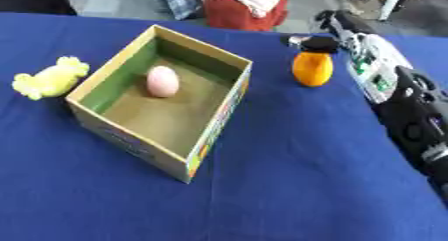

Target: Pick up objects on the table and place them in the box.

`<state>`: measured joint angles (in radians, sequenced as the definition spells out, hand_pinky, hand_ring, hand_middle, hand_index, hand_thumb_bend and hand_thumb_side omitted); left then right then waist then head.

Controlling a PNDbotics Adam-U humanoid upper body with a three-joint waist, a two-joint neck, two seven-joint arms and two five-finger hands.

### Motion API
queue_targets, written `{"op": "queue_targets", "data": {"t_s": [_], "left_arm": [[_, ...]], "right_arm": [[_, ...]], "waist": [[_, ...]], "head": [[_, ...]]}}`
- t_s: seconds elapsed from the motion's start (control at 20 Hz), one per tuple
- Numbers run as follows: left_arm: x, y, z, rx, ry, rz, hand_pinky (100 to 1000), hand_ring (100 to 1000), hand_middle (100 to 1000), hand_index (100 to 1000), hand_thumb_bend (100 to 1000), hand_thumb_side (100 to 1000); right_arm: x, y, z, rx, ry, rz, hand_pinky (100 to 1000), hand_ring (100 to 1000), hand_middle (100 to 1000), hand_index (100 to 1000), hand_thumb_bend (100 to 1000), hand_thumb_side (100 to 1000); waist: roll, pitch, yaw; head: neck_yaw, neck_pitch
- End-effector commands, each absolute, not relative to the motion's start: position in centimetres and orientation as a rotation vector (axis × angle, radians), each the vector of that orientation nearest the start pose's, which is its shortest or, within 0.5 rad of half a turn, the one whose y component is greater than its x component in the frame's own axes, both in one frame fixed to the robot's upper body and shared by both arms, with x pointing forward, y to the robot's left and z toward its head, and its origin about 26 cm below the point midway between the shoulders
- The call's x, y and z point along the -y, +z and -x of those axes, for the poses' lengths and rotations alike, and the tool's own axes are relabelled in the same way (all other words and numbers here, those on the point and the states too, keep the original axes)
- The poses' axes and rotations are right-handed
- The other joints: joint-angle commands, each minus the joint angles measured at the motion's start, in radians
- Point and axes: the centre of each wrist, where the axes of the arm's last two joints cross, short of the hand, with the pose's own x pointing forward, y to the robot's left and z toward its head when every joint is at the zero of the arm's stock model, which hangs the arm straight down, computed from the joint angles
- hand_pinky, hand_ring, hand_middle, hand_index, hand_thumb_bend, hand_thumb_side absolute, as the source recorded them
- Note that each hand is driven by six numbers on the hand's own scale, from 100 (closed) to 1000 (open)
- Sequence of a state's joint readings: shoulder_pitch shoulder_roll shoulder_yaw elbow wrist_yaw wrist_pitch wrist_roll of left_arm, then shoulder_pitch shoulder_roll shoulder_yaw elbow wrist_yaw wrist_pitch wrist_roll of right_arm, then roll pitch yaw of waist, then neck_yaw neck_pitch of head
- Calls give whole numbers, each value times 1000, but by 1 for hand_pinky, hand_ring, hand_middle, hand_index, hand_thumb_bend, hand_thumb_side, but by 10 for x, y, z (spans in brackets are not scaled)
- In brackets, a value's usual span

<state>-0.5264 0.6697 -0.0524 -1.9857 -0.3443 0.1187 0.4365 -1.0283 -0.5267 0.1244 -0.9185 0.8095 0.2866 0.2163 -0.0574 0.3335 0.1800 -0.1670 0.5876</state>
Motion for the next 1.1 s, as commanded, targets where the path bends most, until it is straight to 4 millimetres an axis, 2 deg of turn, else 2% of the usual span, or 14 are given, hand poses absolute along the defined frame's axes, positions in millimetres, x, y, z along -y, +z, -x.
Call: {"op": "queue_targets", "data": {"t_s": [0.05, 0.4, 0.65, 0.7, 0.8, 0.85, 0.9, 1.0, 1.05, 1.1], "left_arm": [[-278, 301, -301, -3201, 448, 1404, 332, 613, 519, 782, 100, 671], [-279, 300, -301, -3204, 449, 1408, 331, 612, 518, 783, 100, 671], [-279, 300, -301, -3203, 452, 1413, 331, 612, 518, 781, 100, 671], [-279, 300, -301, -3204, 451, 1412, 331, 611, 518, 781, 100, 671], [-279, 300, -301, -3205, 450, 1410, 331, 611, 518, 781, 100, 671], [-279, 300, -301, -3205, 450, 1410, 331, 612, 518, 781, 100, 671], [-279, 300, -301, -3205, 449, 1410, 331, 611, 518, 781, 100, 671], [-279, 300, -301, -3206, 447, 1408, 331, 611, 518, 781, 100, 671], [-279, 300, -301, -3206, 447, 1408, 331, 611, 518, 781, 100, 671], [-279, 299, -301, -3207, 447, 1408, 331, 611, 518, 781, 100, 671]], "right_arm": [[319, 267, -477, 1278, 922, 1148, 646, 819, 750, 914, 607, 764], [325, 262, -476, 1171, 1039, 1081, 648, 819, 715, 889, 522, 683], [330, 260, -473, 1133, 1096, 1073, 641, 796, 630, 828, 402, 636], [331, 260, -473, 1130, 1100, 1078, 629, 778, 598, 799, 303, 588], [333, 258, -472, 1119, 1108, 1094, 621, 767, 585, 774, 184, 523], [334, 258, -472, 1113, 1113, 1103, 616, 760, 581, 762, 100, 417], [335, 257, -472, 1103, 1120, 1116, 613, 757, 578, 755, 100, 452], [336, 255, -472, 1089, 1129, 1145, 590, 721, 545, 698, 100, 381], [337, 254, -472, 1087, 1130, 1159, 587, 716, 541, 692, 100, 377], [337, 254, -472, 1091, 1128, 1173, 563, 660, 497, 643, 100, 334]], "waist": [[5, -21, -2], [4, -21, -5], [3, -20, -9], [3, -20, -10], [2, -21, -11], [2, -21, -11], [2, -21, -10], [2, -22, -10], [2, -22, -10], [2, -23, -10]], "head": [[6, -7], [11, -6], [16, -2], [16, -2], [17, -2], [17, -2], [17, -3], [17, -3], [17, -3], [17, -2]]}}
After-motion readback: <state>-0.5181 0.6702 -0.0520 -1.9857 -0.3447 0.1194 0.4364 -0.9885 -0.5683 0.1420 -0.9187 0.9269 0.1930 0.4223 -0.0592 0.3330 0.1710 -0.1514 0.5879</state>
